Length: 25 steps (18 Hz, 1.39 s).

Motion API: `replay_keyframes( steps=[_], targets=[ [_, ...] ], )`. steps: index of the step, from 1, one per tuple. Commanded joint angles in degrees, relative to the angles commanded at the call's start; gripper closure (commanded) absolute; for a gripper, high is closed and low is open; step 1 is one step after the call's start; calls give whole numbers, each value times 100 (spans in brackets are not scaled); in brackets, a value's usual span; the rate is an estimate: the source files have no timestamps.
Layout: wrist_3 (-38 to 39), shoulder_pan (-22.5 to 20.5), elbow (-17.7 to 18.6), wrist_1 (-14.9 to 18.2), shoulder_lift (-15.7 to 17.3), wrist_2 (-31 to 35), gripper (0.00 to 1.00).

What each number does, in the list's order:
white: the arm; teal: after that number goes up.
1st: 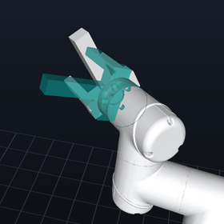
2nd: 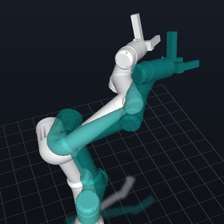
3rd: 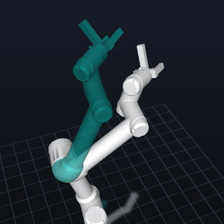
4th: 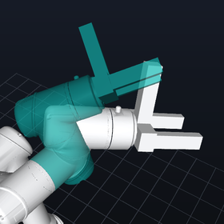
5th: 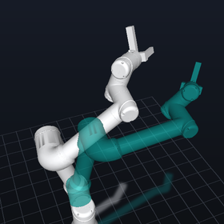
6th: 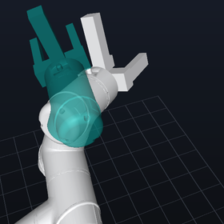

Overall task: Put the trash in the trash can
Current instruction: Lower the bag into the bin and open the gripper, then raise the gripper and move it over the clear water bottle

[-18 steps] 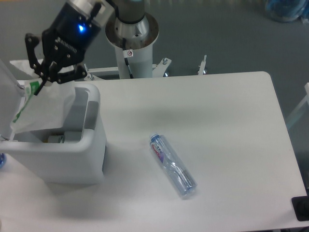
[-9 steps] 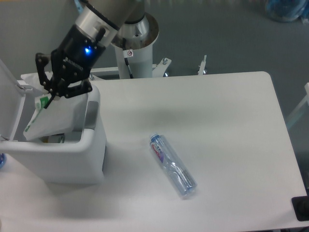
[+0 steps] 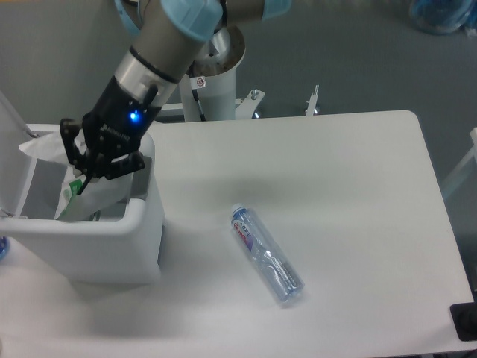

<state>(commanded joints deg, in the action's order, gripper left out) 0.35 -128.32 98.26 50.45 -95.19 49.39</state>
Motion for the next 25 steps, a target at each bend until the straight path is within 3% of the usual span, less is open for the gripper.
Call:
replay_keyframes(
  steps=[4,6,7,8,9,10,20,25],
  targets=[
    [-18,193,0,9,-53,299,95],
    [-26,220,-26,9,-44,317,87],
    [-61,220,-35,9,-27,317,79],
    [-149,229,-35,9,-9,317,58],
    [-228,229,-27,17,17,317,23],
    [-220,229,-26,18,52,317,0],
    [-361,80,-167,44,466,1019,0],
    [-220,-1201,-202,53,501,1627,0]
  ],
)
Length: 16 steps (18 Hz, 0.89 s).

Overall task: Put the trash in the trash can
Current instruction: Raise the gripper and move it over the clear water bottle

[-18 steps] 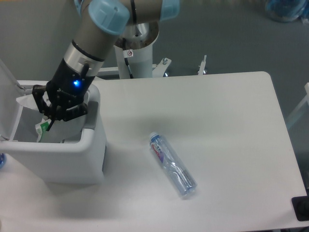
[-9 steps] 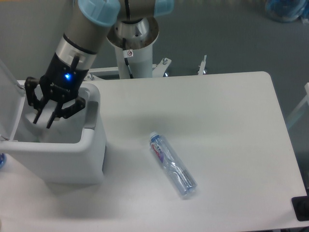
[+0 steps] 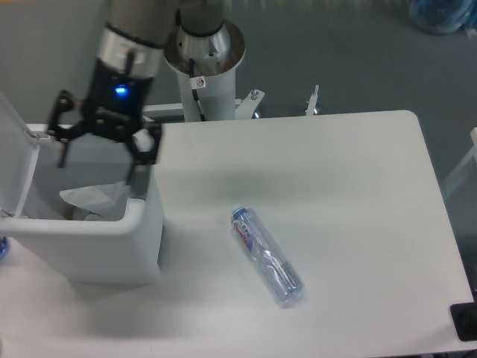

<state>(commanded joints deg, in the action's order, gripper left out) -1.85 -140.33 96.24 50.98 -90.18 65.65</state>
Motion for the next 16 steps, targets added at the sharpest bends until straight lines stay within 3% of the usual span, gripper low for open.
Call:
replay_keyframes(
  steps=[5,10,16],
  targets=[
    [114,-767,-35,-9,-535,35,0],
    [71,-768,-527,-123,-1571,1018,0],
    [70,-610,-650,-114,-2205,1406,0]
  ],
)
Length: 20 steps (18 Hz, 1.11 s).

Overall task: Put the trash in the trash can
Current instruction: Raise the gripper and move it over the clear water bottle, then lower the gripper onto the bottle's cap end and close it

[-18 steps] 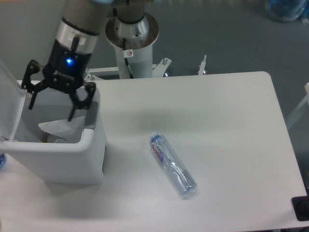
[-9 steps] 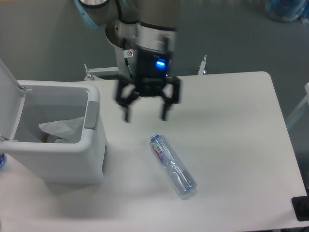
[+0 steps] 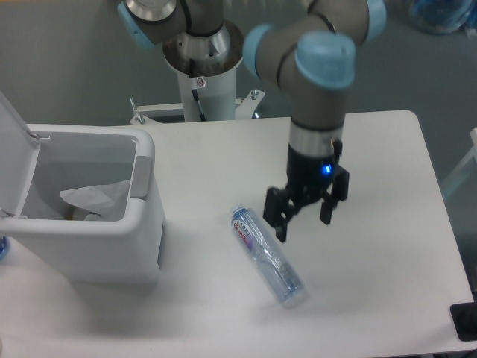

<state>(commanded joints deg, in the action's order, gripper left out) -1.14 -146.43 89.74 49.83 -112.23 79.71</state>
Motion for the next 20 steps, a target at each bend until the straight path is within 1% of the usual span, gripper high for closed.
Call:
replay_keyframes(
  steps=[4,6,12,14,15,17,20],
  targets=[
    [0,70,-377,26,-632,255,0],
    [-26,141,-501,26,-835,361,0],
    [-359,158,-615,-9,-1099,379,0],
    [-675,237,-651,122,-1135,562,0],
    [-738,333,-651,123,-1152,633,0],
    [-686,396,-633,114,-1231,651,0],
    [-685,404,-642,123,-1258,721,0]
  ],
)
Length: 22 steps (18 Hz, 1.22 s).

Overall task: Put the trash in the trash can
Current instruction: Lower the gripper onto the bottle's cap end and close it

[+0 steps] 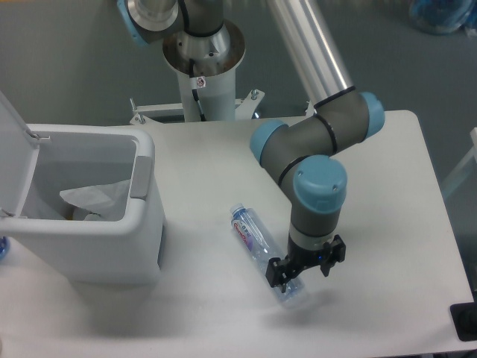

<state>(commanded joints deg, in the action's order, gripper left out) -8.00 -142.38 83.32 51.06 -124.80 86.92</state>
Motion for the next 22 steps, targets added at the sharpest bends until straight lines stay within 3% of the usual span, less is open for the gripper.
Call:
replay_keyframes(
  steps=[22],
  targets=[
    [457,88,-176,-44,-475,106,0]
  ],
)
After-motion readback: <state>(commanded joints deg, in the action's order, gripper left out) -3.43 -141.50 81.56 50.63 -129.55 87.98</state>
